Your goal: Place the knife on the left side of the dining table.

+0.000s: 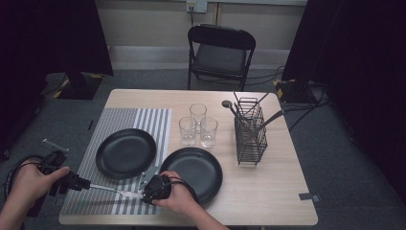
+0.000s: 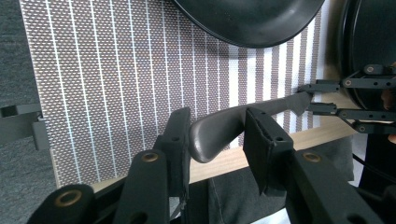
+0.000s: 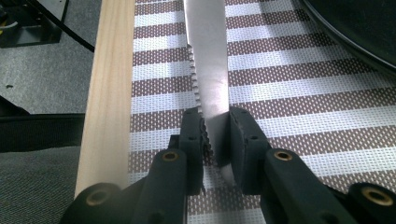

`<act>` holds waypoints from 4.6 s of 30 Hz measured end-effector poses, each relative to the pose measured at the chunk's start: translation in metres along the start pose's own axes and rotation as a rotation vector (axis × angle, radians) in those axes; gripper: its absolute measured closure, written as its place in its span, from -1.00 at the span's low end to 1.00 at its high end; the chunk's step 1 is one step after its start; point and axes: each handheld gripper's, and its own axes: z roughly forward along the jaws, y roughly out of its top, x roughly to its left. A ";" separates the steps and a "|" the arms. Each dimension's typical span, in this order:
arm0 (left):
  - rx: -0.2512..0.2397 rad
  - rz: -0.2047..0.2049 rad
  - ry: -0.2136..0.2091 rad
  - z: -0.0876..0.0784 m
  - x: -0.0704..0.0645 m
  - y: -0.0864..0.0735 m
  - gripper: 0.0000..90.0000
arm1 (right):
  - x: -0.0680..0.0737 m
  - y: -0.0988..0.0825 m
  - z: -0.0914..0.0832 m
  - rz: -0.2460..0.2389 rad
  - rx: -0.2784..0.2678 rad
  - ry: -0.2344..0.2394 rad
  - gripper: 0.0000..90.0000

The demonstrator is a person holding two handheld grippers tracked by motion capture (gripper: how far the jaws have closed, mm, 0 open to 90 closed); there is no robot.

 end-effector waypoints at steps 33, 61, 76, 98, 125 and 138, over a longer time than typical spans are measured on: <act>0.033 0.021 -0.001 0.009 0.012 -0.002 0.35 | 0.001 0.000 0.000 -0.006 0.002 -0.004 0.70; 0.038 0.009 0.001 0.014 0.018 -0.002 0.32 | 0.002 0.000 0.000 -0.015 0.001 -0.011 0.75; 0.032 0.011 0.015 0.014 0.016 -0.002 0.32 | 0.002 0.000 0.000 -0.019 0.000 -0.014 0.75; 0.052 0.053 0.010 0.014 0.021 -0.001 0.31 | 0.002 -0.001 0.000 -0.021 -0.001 -0.017 0.77; 0.060 0.061 0.015 0.015 0.021 0.000 0.30 | 0.002 -0.002 -0.002 -0.026 -0.012 -0.028 1.00; 0.023 0.036 0.000 0.015 0.021 -0.001 0.26 | 0.001 -0.004 -0.005 -0.028 -0.033 -0.024 1.00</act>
